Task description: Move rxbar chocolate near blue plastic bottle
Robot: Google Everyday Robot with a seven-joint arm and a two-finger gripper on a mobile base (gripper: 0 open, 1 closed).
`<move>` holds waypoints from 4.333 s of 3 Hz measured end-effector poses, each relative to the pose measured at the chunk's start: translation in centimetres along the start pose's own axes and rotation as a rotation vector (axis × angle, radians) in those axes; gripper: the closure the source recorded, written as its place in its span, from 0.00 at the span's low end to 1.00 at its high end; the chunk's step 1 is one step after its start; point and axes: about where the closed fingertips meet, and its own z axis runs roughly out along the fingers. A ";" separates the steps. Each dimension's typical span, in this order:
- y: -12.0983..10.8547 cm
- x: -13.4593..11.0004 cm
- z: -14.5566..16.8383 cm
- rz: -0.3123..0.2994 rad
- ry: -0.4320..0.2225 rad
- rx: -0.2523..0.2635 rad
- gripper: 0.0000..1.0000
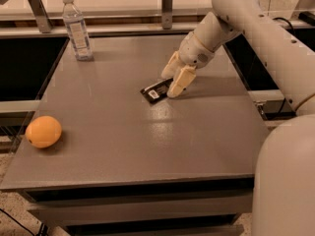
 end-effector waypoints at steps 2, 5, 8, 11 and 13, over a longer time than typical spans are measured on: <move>-0.1 -0.3 -0.4 0.000 0.000 0.000 1.00; -3.3 -1.9 -2.8 0.011 0.037 0.088 1.00; -9.8 -5.2 -7.6 0.023 0.028 0.382 1.00; -16.3 -8.2 -4.2 0.061 -0.003 0.505 1.00; -18.3 -12.1 -2.1 0.091 -0.125 0.489 1.00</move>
Offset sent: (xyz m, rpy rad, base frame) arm 0.0008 -0.0149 -0.0126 -0.0643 0.0339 -0.0656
